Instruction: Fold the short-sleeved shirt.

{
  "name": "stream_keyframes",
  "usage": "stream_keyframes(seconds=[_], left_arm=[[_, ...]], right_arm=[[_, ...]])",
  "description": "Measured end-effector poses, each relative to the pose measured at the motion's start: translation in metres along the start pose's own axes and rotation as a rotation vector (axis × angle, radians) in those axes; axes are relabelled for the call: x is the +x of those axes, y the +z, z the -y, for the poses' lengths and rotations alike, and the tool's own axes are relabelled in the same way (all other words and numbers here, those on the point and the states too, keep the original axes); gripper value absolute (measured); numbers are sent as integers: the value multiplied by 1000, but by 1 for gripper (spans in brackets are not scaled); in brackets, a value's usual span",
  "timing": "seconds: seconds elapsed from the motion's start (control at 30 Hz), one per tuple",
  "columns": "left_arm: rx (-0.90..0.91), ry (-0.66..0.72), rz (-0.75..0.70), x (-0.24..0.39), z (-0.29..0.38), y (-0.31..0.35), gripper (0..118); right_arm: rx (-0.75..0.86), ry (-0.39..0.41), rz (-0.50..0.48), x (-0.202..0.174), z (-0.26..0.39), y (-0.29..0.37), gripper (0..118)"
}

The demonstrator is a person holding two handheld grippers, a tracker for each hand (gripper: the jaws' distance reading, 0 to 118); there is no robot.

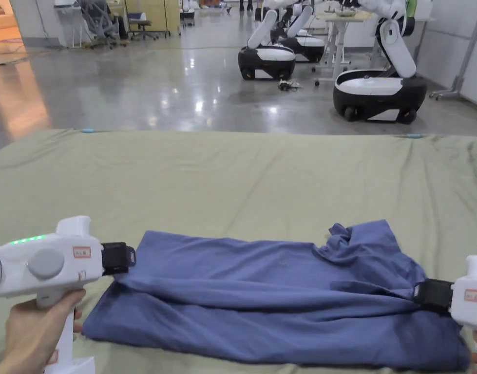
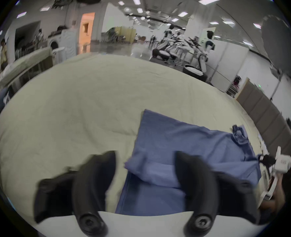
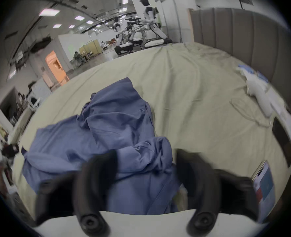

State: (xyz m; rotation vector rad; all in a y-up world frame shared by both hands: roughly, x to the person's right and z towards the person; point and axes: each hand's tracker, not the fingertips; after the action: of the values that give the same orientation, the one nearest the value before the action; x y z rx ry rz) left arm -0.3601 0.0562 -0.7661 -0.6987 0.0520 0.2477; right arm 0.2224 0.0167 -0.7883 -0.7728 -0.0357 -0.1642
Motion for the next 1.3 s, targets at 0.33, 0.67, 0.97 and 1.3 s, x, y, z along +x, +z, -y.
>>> stream_keyframes(seconds=[0.33,0.67,0.97,1.3], left_arm=[[163,-178,38,45,45,75,85],[170,-210,49,64,77,102,8],[149,-150,97,57,73,113,3],[-29,102,70,-25,61,64,24]], right_arm=[[132,243,-62,-64,18,64,89],[104,206,-124,-89,47,77,0],[110,206,-159,-91,48,93,0],[115,180,-219,-77,61,108,0]])
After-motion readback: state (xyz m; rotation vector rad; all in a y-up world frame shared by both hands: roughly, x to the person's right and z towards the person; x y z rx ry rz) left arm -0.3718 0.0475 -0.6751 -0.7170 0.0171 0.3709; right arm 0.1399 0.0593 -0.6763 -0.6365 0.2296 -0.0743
